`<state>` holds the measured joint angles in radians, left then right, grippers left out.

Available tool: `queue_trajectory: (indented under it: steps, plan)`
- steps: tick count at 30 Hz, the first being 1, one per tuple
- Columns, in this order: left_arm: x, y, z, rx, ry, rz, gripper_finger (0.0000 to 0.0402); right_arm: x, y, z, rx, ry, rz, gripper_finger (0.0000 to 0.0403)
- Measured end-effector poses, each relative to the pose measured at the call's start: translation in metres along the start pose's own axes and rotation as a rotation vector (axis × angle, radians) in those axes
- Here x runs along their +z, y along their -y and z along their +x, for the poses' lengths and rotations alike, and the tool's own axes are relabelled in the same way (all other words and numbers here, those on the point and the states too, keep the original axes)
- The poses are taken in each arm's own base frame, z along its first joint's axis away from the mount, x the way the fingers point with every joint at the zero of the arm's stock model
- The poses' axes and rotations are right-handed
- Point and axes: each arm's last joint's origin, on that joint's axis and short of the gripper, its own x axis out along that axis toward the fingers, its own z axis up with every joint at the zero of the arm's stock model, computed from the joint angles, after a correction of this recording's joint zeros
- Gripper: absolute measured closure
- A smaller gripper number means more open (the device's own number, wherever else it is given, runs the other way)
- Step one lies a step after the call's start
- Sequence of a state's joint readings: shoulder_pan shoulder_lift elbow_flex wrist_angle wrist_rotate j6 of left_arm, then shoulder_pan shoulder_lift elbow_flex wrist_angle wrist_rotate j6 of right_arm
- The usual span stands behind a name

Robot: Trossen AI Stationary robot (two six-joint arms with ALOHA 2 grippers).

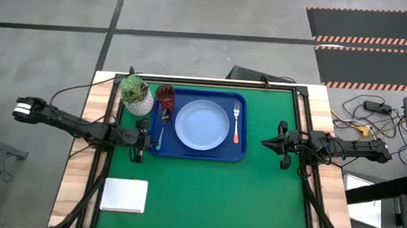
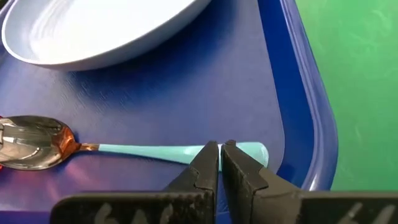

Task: Pick and place plate/cup/fork/spoon on tray
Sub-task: Return to Home Position

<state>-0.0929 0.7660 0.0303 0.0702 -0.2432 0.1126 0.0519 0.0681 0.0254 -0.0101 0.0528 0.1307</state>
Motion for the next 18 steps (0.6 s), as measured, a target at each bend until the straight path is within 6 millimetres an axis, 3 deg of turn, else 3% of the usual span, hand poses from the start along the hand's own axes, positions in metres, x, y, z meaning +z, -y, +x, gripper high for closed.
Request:
queue_trajectory:
  steps: [18]
  plan:
    - [0.0,0.0006,0.0025,-0.001,-0.007,0.002,0.04,0.0,0.0,0.0,-0.001,0.0,0.0,0.0394]
